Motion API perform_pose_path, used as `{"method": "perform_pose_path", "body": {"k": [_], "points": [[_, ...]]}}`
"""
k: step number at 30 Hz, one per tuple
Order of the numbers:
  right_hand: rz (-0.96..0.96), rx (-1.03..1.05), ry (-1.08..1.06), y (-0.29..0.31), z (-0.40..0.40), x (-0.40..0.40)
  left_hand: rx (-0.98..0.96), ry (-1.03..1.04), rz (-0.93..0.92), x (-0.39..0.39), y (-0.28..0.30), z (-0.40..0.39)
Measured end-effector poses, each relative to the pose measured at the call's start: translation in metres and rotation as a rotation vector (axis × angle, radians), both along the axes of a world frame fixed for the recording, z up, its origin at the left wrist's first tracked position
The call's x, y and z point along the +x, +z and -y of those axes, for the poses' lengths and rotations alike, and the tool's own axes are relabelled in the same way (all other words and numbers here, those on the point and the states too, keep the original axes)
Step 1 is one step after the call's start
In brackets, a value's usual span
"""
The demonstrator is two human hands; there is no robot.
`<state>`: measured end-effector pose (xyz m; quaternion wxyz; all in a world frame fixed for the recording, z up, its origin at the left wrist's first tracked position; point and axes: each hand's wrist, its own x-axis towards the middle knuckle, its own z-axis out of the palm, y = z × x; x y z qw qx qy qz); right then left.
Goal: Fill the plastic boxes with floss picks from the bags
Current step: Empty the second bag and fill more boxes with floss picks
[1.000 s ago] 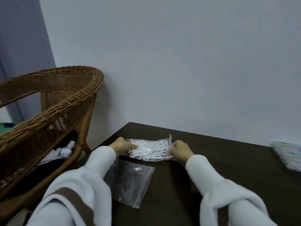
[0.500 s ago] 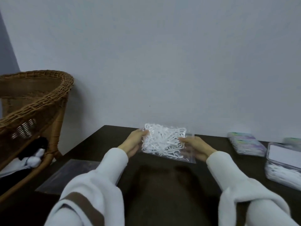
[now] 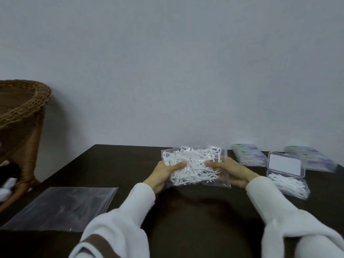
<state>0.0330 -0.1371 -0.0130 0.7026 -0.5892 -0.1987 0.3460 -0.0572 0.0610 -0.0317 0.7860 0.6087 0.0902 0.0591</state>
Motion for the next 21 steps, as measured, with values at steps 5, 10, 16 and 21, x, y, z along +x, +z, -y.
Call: {"method": "perform_pose_path", "body": {"k": [5,10,16,21], "points": [[0.082,-0.02,-0.148,-0.008,-0.002,0.001,-0.022,0.058,0.002,0.0,-0.001,0.002],[0.053,0.013,-0.14,-0.013,0.003,0.002,0.006,0.131,-0.052,-0.004,0.003,-0.01],[0.099,0.026,-0.204,-0.013,0.006,0.001,0.204,0.284,0.015,0.002,-0.002,-0.022],[0.044,0.115,-0.215,-0.009,-0.003,-0.005,1.125,0.419,0.143,0.002,-0.001,0.002]]}}
